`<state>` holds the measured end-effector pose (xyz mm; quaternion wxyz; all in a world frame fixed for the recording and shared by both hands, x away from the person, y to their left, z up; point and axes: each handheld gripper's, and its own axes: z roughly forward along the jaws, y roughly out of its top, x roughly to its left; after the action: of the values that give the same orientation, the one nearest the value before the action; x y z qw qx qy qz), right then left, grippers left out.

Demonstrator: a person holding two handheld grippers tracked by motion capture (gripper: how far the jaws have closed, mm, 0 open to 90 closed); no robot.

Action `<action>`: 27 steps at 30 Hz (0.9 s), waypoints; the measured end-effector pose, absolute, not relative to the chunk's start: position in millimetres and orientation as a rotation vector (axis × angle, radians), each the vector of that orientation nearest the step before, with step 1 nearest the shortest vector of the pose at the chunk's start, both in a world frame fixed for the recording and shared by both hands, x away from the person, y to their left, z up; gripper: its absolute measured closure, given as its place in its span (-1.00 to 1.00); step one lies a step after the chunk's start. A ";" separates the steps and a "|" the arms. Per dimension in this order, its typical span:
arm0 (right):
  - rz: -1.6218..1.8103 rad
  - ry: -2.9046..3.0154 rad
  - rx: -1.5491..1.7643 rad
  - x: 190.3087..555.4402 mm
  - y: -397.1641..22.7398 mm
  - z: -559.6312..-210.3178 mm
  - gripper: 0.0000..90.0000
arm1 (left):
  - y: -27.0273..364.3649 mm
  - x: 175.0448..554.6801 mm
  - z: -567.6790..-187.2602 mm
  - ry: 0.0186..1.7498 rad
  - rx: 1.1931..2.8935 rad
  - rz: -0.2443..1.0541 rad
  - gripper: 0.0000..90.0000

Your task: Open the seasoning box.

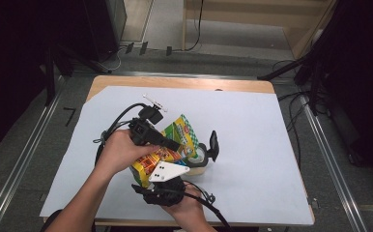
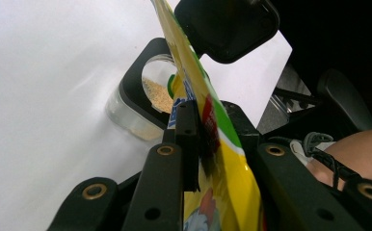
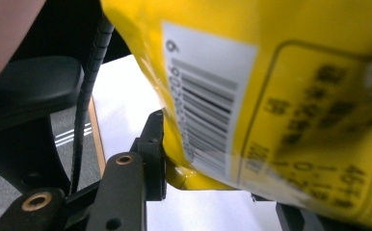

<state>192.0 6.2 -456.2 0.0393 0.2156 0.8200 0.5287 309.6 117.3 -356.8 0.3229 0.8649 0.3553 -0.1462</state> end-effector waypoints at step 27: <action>1.685 2.524 0.663 204.0 8.0 -446.0 0.40 | 114.4 324.7 -350.5 1.004 2.240 -0.461 0.73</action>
<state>204.0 8.0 -446.0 0.0178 0.2133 0.8125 0.5423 324.7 114.4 -350.5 0.3165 0.8507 0.3814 -0.1753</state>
